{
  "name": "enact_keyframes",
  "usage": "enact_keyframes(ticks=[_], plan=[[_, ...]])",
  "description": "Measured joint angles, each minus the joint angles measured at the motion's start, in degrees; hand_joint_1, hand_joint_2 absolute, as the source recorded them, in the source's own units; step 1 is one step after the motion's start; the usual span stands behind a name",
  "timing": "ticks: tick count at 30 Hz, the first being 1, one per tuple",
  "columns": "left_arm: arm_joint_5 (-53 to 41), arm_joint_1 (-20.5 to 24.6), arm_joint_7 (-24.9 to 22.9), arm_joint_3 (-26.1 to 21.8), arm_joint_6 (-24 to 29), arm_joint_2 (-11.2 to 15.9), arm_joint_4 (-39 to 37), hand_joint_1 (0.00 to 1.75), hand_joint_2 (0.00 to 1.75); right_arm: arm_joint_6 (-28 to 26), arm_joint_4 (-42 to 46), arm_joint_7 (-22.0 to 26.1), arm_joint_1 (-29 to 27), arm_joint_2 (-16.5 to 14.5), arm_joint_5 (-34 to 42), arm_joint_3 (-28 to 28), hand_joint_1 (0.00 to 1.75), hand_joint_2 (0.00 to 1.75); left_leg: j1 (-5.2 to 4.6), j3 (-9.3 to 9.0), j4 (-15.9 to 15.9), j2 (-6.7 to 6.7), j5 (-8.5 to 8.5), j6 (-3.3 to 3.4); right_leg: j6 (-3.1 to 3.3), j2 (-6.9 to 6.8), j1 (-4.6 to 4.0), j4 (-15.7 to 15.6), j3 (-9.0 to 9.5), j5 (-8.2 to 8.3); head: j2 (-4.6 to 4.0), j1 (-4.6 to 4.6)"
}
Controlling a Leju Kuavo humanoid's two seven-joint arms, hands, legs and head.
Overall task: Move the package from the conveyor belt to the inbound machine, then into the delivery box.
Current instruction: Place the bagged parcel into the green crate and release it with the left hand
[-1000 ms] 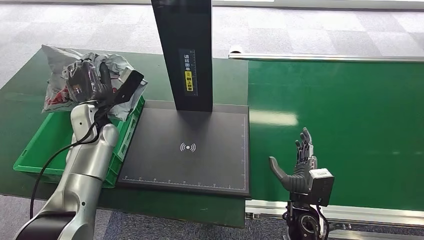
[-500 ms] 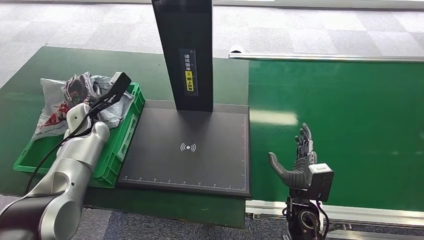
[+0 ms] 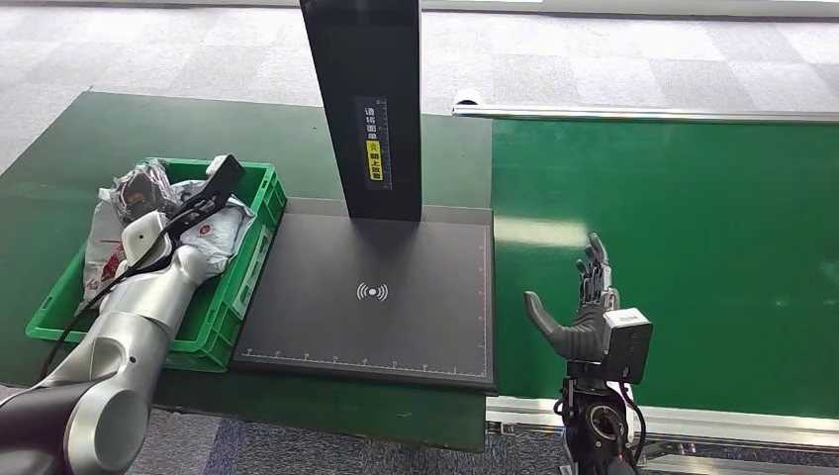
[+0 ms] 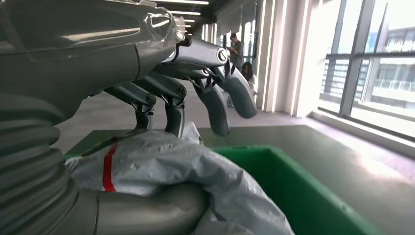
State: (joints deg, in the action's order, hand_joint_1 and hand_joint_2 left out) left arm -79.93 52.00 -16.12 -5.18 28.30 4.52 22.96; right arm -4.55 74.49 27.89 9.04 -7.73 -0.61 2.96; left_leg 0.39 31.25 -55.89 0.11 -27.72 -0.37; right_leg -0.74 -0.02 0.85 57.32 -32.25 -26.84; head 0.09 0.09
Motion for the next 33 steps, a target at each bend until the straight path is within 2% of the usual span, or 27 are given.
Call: enact_keyframes(ticks=[4,6,8,10,14,16,20,25,28,31,33], plan=[[-0.69,-0.07,0.29,-0.68,5.89,0.3,0.19,0.0,1.75,0.0,0.0,-0.07,-0.1,-0.31,-0.07,0.17,0.0,1.75,0.0,0.0,0.0,0.01,0.0,0.0,0.0,0.0,0.0,0.0,0.0,0.0,0.0,-0.01],[-0.54,-0.38,1.37,-1.11,8.5,0.48,0.86,0.0,0.87,0.0,0.0,-0.07,-0.18,-0.44,-0.07,0.2,0.0,1.75,0.0,0.0,0.0,0.01,0.0,0.0,0.0,0.01,0.0,0.0,-0.01,0.0,0.0,0.0],[1.35,-1.33,4.93,-2.26,10.63,0.45,2.98,0.0,0.87,0.0,0.01,-0.07,-0.4,-0.58,-0.09,0.23,0.0,1.75,0.0,-0.03,0.0,0.03,0.0,0.0,0.0,0.01,0.0,0.0,-0.01,0.0,0.0,-0.01],[5.46,-2.82,12.31,-4.74,11.44,-0.32,7.12,0.0,1.75,-0.01,0.06,-0.02,-0.83,-0.7,-0.18,0.25,0.0,1.75,0.0,-0.04,0.0,0.05,0.0,0.0,0.0,0.01,0.0,-0.01,-0.03,0.0,0.0,-0.02],[18.64,-5.25,37.39,-14.22,11.83,-5.01,17.88,0.0,1.75,-0.04,0.32,0.17,-1.65,-0.85,-0.34,0.22,0.0,1.75,-0.01,-0.01,-0.01,0.05,-0.01,0.0,0.0,0.01,0.02,-0.01,-0.04,0.0,0.0,-0.01],[22.81,-6.12,43.05,-17.98,11.88,-7.56,22.08,0.0,1.75,-0.04,0.33,0.19,-1.72,-0.9,-0.35,0.19,0.0,1.75,-0.02,-0.01,0.0,0.1,-0.01,0.0,0.0,0.03,0.03,-0.02,-0.03,0.0,0.0,-0.01],[28.52,-8.04,45.2,-20.66,11.88,-10.8,27.66,0.0,1.75,-0.04,0.33,0.2,-1.69,-0.94,-0.35,0.15,0.0,1.75,-0.02,-0.02,-0.01,0.07,-0.01,0.0,0.0,0.01,0.03,-0.03,-0.02,0.0,0.0,-0.01],[33.56,-10.72,47.31,-19.95,11.85,-13.29,32.75,0.0,1.75,-0.04,0.32,0.3,-1.6,-0.96,-0.35,0.09,0.0,1.75,-0.01,-0.03,0.0,0.02,-0.01,-0.01,0.01,0.01,0.01,-0.02,0.0,0.01,0.0,-0.01],[39.02,-13.88,46.61,-16.17,11.18,-14.42,37.25,0.0,1.75,-0.03,0.29,0.45,-1.53,-0.97,-0.37,0.02,0.0,1.75,-0.01,-0.04,-0.01,0.03,-0.01,-0.01,0.01,0.01,0.01,-0.02,-0.01,0.01,0.0,-0.02],[47.06,-17.58,44.87,-9.42,9.02,-14.92,42.13,0.0,1.75,-0.01,0.29,0.62,-1.53,-0.97,-0.39,-0.08,0.0,1.75,-0.01,0.0,-0.01,-0.01,-0.01,-0.01,0.0,-0.03,0.02,-0.03,-0.01,0.0,0.0,-0.01],[49.17,-19.24,44.25,-5.56,8.29,-15.05,44.65,0.0,1.75,0.0,0.29,0.72,-1.54,-0.97,-0.42,-0.11,0.0,1.75,-0.02,0.02,-0.01,-0.02,-0.01,0.0,0.0,-0.04,0.03,-0.03,-0.01,0.0,0.0,-0.01]])
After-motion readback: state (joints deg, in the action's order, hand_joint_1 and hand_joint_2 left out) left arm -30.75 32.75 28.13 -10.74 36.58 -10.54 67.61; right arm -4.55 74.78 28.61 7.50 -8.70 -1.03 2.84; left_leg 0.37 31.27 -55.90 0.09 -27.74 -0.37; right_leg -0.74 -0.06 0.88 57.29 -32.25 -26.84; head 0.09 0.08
